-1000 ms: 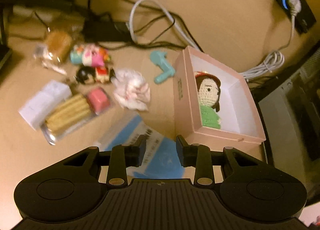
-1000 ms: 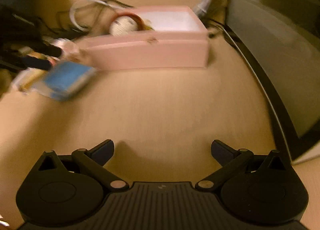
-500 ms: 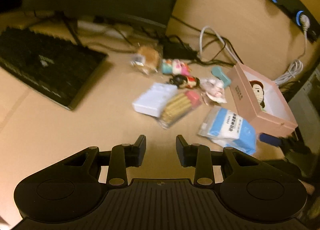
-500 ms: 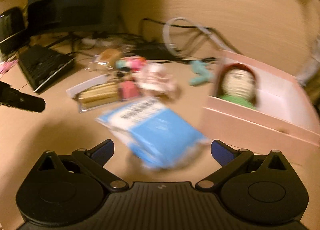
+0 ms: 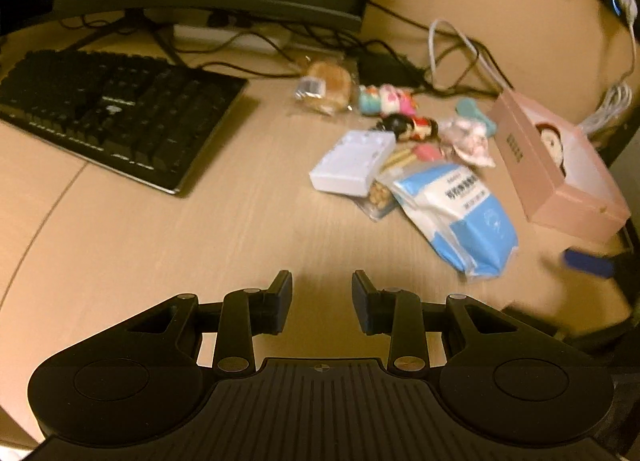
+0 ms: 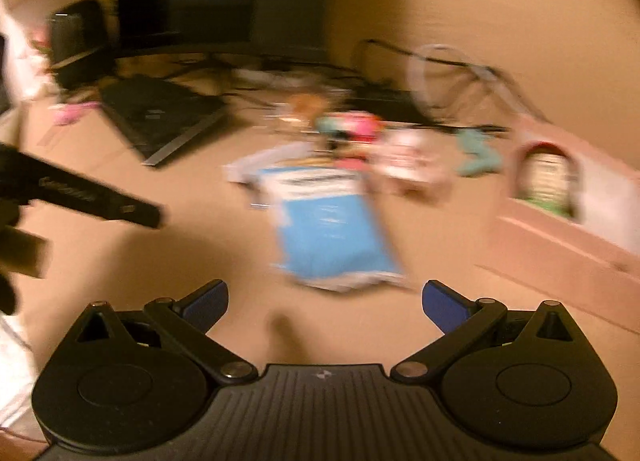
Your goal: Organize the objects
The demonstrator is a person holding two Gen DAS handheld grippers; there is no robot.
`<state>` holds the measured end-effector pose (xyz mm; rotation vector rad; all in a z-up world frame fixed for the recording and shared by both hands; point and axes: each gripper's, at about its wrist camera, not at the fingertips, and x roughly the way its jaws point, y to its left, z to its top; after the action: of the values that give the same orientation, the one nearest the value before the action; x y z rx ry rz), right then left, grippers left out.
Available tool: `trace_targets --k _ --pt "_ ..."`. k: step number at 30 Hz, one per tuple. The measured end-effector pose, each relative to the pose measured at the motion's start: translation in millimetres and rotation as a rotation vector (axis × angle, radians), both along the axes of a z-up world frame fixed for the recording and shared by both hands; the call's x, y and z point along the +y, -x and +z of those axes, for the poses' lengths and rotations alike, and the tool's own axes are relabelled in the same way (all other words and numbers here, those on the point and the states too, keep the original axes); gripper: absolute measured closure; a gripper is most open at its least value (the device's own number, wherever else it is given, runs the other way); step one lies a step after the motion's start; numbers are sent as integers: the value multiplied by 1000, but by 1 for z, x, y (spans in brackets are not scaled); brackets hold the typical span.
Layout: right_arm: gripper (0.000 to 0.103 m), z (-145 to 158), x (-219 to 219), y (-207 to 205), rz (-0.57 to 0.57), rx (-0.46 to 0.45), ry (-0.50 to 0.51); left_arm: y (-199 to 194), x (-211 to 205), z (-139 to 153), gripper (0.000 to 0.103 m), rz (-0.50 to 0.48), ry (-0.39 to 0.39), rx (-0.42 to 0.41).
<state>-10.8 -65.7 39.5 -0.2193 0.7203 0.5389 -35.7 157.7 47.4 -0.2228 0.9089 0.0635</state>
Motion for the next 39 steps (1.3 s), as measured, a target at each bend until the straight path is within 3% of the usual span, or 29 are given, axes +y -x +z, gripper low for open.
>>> trace_targets --k 6,12,17,21,27,31,33,36,38,39 --pt "0 -10 -59 -12 -281 -52 59 -11 -24 -12 67 -50 -7 38" --pt "0 -24 -107 -11 -420 -36 59 -16 -44 -16 65 -78 -67 21" --pt "0 -35 -129 -13 -480 1 38 -15 -66 -19 64 -73 -199 7" --pt "0 -38 -140 -15 -484 31 -13 -17 -65 -18 64 -30 -172 15" --pt "0 -38 -140 -12 -444 25 -40 -18 -86 -19 59 -78 -170 10" --pt "0 -37 -140 -12 -434 24 -59 -22 -94 -19 29 -94 -111 29" --pt "0 -37 -141 -12 -425 25 -72 -22 -98 -19 20 -105 -57 33" --pt "0 -36 -144 -11 -424 25 -96 -25 -99 -15 22 -64 65 49" --pt "0 -36 -146 -10 -427 25 -114 -23 -90 -5 23 50 195 26" --pt "0 -36 -147 -10 -427 25 -124 -24 -87 3 23 111 216 6"
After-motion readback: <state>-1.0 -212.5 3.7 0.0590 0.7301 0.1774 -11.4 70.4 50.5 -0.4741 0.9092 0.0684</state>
